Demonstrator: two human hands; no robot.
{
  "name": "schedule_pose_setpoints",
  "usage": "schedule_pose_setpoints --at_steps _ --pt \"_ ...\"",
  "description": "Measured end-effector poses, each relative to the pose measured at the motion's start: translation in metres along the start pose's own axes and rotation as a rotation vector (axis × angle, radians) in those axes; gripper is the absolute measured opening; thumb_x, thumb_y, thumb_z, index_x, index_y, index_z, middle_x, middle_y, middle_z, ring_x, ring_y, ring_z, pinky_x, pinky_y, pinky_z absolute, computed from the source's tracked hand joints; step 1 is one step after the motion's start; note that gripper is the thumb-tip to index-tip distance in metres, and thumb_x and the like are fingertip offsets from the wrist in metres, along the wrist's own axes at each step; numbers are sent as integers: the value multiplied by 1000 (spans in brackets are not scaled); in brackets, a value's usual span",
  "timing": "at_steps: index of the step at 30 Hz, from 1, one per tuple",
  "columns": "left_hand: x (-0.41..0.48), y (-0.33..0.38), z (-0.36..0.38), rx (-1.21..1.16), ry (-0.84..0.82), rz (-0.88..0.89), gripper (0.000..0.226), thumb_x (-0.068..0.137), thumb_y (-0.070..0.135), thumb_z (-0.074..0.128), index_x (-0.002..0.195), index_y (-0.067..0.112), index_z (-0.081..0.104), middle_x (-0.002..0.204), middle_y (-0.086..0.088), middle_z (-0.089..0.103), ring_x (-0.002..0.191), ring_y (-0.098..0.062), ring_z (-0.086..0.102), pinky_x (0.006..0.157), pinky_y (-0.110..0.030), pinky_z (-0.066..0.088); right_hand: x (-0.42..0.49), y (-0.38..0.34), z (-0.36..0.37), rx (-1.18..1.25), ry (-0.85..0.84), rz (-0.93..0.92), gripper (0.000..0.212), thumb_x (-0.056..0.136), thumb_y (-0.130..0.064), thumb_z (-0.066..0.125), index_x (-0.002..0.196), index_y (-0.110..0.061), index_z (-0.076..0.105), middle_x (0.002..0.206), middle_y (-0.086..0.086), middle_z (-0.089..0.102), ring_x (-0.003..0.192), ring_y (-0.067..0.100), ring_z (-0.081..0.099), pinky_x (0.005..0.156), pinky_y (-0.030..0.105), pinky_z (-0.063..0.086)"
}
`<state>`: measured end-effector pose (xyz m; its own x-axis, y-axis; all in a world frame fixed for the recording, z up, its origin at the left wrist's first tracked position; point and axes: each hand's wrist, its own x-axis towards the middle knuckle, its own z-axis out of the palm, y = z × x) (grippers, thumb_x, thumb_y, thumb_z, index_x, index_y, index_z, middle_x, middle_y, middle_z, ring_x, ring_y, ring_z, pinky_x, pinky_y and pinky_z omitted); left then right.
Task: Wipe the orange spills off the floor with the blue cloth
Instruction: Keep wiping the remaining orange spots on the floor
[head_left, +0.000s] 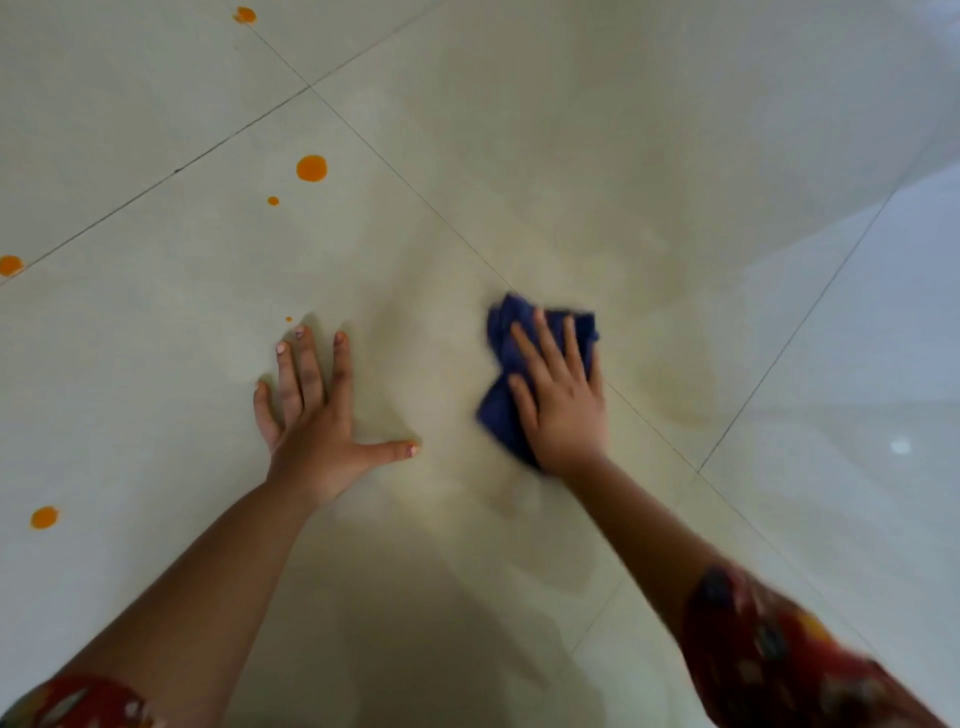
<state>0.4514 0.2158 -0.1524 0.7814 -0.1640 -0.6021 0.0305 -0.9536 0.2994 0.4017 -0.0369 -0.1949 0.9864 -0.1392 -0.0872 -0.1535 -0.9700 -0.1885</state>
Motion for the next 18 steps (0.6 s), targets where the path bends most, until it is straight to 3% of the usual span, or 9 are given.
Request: schedule_pose_setpoints --at_steps 2,4,6,8,10,15,18 --pt "0 0 0 1 -3 -7 139 51 86 60 144 35 -30 146 -1 -47 125 -13 -53 112 -48 -19 -56 25 -1 -25 -21 63 55 100 -45 27 152 -29 27 162 -3 16 151 24 6 121 46 7" --pt "-1 2 1 2 -5 -3 139 51 87 59 144 35 -30 147 -1 -46 127 -14 -51 112 -48 -19 -64 75 -10 -10 65 371 57 97 -48 25 151 -28 31 162 -1 18 150 28 8 120 49 10" --pt "-1 2 0 -2 4 1 139 50 87 59 145 35 -28 148 -2 -45 132 -16 -47 112 -48 -18 -30 117 -23 26 83 703 58 98 -51 23 153 -34 22 163 -3 10 150 28 2 120 49 2" --pt "-2 2 1 -1 14 2 139 49 87 59 146 36 -27 149 -1 -44 134 -15 -45 113 -47 -17 9 140 -36 109 71 905 57 100 -52 20 154 -39 10 164 -7 -1 150 26 -7 119 49 -6" --pt "-2 3 -1 -6 10 -3 140 48 87 59 146 36 -26 149 -1 -44 134 -15 -45 113 -47 -17 23 133 -38 135 76 919 57 101 -53 20 154 -40 7 164 -7 -4 150 25 -9 118 49 -7" --pt "-3 3 -2 15 -7 -9 140 50 87 59 145 35 -29 147 -1 -47 129 -14 -49 113 -47 -18 -50 62 -10 33 51 553 56 99 -52 23 153 -41 10 163 -12 0 150 21 -4 117 39 -5" --pt "-1 3 0 2 0 1 140 50 86 60 145 36 -29 147 0 -46 128 -13 -50 112 -47 -19 -6 94 -22 56 67 743 55 100 -52 23 153 -41 12 163 -11 2 150 22 -4 119 47 -3"
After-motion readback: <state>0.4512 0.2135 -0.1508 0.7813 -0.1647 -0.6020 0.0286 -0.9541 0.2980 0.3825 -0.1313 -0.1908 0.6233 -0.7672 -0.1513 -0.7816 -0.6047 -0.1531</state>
